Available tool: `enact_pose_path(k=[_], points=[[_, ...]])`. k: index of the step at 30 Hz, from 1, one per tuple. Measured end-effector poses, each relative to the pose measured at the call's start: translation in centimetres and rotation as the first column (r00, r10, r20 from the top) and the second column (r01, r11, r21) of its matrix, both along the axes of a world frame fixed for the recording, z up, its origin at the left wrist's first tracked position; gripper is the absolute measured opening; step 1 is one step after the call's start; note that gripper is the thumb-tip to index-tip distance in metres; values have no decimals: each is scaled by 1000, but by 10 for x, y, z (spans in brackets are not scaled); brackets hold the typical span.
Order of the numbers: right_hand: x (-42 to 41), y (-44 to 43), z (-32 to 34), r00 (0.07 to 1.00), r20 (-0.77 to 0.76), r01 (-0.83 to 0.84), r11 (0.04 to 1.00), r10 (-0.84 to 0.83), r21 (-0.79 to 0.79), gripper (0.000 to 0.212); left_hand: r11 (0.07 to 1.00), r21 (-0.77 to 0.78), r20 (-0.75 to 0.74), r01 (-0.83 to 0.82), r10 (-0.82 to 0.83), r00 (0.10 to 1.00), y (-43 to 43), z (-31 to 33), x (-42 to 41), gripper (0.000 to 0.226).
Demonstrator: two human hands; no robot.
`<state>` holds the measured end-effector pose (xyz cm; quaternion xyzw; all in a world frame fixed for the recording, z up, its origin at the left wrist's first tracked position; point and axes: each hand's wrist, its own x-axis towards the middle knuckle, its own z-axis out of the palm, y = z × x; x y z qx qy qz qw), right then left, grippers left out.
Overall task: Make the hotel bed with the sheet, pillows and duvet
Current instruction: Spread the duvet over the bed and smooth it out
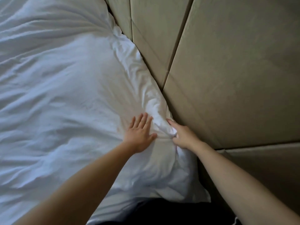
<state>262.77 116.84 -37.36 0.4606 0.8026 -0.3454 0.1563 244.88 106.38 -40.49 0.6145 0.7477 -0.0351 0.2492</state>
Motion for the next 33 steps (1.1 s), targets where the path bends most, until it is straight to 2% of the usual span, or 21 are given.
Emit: enact_pose_path(k=[2, 5, 8, 10, 11, 13, 15, 17, 18, 20, 23, 28, 31, 33], points=[[5, 3, 14, 1000, -22, -3, 988, 6, 156, 55, 998, 55, 10, 15, -15, 1000, -3, 8, 12, 71], [8, 4, 37, 998, 27, -67, 931, 61, 359, 37, 980, 197, 38, 16, -24, 999, -8, 26, 27, 65], [9, -11, 39, 959, 271, -190, 896, 82, 401, 34, 985, 153, 66, 79, -90, 994, -32, 31, 28, 63], [10, -29, 31, 904, 424, -235, 895, 58, 379, 44, 989, 89, 63, 117, -123, 990, -65, 27, 22, 63], [9, -43, 27, 893, 449, -237, 890, 40, 391, 55, 993, 61, 70, 105, -109, 992, -86, 23, 18, 62], [2, -86, 17, 930, 365, -219, 858, 40, 464, 72, 999, -22, 103, 34, -31, 994, -135, 16, 11, 63], [-9, -157, 2, 983, 135, -174, 855, 123, 490, 69, 987, -151, 125, -56, 75, 989, -199, 11, 3, 65], [-15, -220, -14, 980, -29, -164, 875, 199, 456, 54, 970, -221, 104, -103, 129, 986, -251, 7, -3, 67], [-19, -256, -24, 965, -57, -206, 874, 257, 441, 46, 963, -237, 83, -130, 153, 985, -284, 6, -7, 68], [-29, -314, -37, 938, -45, -306, 880, 344, 362, 37, 947, -269, 51, -174, 194, 980, -340, 5, -14, 68], [-43, -370, -42, 915, 3, -394, 891, 404, 228, 36, 911, -336, 34, -238, 264, 964, -401, 1, -25, 69], [-56, -415, -65, 873, 159, -476, 877, 462, 67, 52, 861, -370, 49, -348, 392, 919, -449, -23, -25, 66], [-59, -425, -98, 802, 284, -537, 842, 525, -41, 74, 846, -393, 39, -361, 408, 912, -466, -50, -19, 68], [-62, -427, -121, 762, 335, -571, 819, 554, -56, 91, 844, -376, 30, -383, 424, 905, -476, -73, -16, 75]])
